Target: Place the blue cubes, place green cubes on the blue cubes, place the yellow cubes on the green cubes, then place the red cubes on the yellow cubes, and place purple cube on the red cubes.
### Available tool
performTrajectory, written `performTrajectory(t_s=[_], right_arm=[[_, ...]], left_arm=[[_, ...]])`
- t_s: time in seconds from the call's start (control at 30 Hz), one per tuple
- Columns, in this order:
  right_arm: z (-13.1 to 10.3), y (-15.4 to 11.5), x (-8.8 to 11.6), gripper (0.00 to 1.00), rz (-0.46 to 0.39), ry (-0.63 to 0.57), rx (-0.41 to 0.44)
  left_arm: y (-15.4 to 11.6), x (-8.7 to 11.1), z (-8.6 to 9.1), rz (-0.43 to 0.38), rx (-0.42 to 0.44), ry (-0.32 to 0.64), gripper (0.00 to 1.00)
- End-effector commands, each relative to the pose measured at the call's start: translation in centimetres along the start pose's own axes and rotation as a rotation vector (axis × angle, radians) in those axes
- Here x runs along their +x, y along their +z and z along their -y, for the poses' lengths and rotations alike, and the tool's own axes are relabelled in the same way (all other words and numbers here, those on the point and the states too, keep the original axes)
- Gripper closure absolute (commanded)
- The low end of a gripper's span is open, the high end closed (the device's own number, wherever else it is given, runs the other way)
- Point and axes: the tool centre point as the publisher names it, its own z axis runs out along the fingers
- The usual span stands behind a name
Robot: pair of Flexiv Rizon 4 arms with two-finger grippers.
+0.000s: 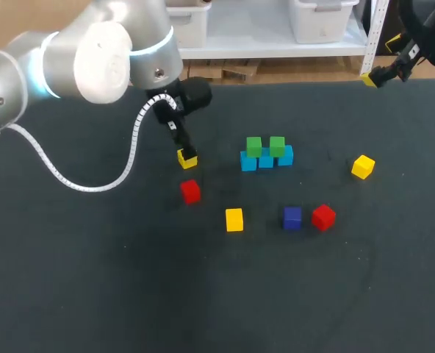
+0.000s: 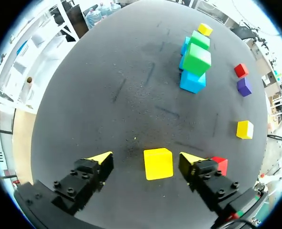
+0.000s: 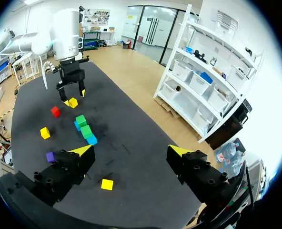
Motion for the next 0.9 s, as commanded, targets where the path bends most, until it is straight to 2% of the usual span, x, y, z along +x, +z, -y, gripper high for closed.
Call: performTrajectory(t_s=[0.03, 0.07, 0.33, 0.47, 0.63, 0.73, 0.9], right_arm=[[0.0, 0.0, 0.0, 0.0, 0.0, 0.0, 0.0], [0.0, 0.0, 0.0, 0.0, 0.0, 0.0, 0.0], [0.0, 0.0, 0.0, 0.0, 0.0, 0.0, 0.0], [0.0, 0.0, 0.0, 0.0, 0.0, 0.0, 0.0], [0.0, 0.0, 0.0, 0.0, 0.0, 0.0, 0.0], [0.0, 0.0, 0.0, 0.0, 0.0, 0.0, 0.0], [0.0, 0.0, 0.0, 0.0, 0.0, 0.0, 0.0]], left_arm=[[0.1, -0.6, -0.8, -0.011, 0.015, 0.004, 0.83], [0.1, -0.6, -0.8, -0.015, 0.02, 0.007, 1.0], [-1.0, -0.2, -0.4, -0.023, 0.033, 0.02, 1.0], [-2.7, -0.7, 0.4, -0.015, 0.038, 0.093, 1.0], [-5.6, -2.5, 1.4, -0.019, 0.028, 0.19, 1.0], [-7.3, -4.0, 2.0, -0.008, -0.007, 0.24, 1.0], [-8.9, -6.6, 3.6, 0.025, -0.035, 0.318, 1.0]])
